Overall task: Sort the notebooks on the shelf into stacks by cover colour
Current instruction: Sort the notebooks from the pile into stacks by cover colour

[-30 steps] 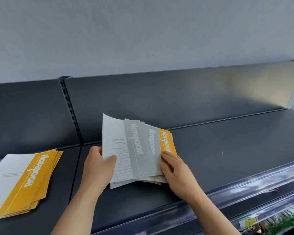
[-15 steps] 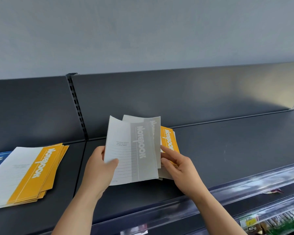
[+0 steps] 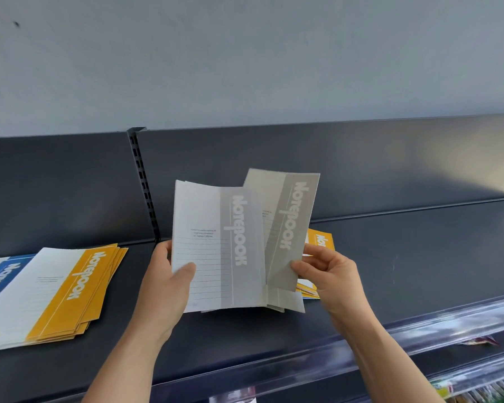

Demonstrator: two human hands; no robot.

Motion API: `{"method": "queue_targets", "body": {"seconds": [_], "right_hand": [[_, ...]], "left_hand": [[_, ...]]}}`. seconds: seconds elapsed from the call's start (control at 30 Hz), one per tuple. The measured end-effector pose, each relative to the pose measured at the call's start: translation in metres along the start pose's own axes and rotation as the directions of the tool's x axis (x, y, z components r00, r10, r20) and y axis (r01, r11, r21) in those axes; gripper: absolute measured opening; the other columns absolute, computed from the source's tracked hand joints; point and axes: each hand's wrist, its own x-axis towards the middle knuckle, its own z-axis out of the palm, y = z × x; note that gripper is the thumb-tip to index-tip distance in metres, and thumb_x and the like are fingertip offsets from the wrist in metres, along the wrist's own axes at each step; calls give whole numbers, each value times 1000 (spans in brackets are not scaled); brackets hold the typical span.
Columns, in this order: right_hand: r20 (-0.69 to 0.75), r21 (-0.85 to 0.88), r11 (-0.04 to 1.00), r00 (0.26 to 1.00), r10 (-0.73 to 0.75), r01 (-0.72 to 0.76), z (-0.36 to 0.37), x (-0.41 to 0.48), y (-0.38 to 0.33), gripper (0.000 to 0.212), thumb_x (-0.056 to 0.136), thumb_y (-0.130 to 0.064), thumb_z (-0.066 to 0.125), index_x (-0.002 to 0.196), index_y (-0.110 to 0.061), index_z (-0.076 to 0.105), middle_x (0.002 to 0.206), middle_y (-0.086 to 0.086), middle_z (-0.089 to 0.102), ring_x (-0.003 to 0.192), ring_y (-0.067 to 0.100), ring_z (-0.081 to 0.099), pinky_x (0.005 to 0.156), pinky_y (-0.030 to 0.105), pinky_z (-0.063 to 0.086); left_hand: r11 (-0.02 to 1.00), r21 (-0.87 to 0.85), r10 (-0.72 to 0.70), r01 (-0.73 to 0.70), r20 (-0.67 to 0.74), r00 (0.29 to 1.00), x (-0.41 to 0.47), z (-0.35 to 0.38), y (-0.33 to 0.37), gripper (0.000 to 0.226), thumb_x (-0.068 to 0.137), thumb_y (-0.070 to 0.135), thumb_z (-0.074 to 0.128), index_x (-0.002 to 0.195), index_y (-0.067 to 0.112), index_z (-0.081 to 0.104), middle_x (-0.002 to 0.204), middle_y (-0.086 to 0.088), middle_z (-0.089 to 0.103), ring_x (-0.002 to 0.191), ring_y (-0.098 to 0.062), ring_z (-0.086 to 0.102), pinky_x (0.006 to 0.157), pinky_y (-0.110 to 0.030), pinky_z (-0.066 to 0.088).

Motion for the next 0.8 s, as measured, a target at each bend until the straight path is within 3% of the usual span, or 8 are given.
{"method": "queue_targets", "body": {"seconds": [0.23,0.37,0.43,0.57,0.67,0.8], "right_hand": [[91,-156,982,988,123,-108,6,2,10,31,92,-1,53,115,-18,64,94,-4,74,91,16,69,76,29,56],[146,-161,981,980,136,-112,19,-4,4,29,94,-4,49,108,-25,62,95,-9,72,87,6,67,56,16,53],[174,-176,981,978,113,-82,27,-7,1,29,95,-7,47,103,-31,61,88,-15,72,83,0,67,55,13,51],[233,-214,975,972,1,51,52,-15,-6,29,97,-13,45,108,-34,61,91,-22,70,87,-5,64,71,17,53],[272,-211,967,959,-82,142,78,-22,-8,24,92,-18,56,109,-35,60,95,-21,69,88,-5,64,68,13,52],[310,-242,947,942,-130,211,117,-32,-8,34,87,-15,63,103,-44,53,92,-25,66,86,-9,62,65,9,50]], "left_hand": [[996,3,-89,89,74,993,1,6,-4,24,97,9,45,116,22,49,107,11,62,94,-7,58,63,-22,47],[993,-3,-116,116,69,991,2,4,-8,22,97,10,44,116,20,50,108,9,62,95,-7,58,61,-22,46],[993,-4,-121,121,45,992,1,1,-9,21,97,10,45,115,21,50,108,9,62,95,-7,58,61,-22,46],[996,-1,-91,91,-73,993,-4,-16,-15,25,95,11,49,117,23,50,109,11,61,92,-5,57,57,-17,44],[999,30,-41,46,-144,989,-9,-36,-17,27,95,12,51,118,27,49,111,14,59,94,-6,57,56,-14,44],[1000,27,4,1,-173,985,-17,-73,-18,31,96,11,47,117,33,52,111,19,59,98,-5,59,52,-11,47]]}}
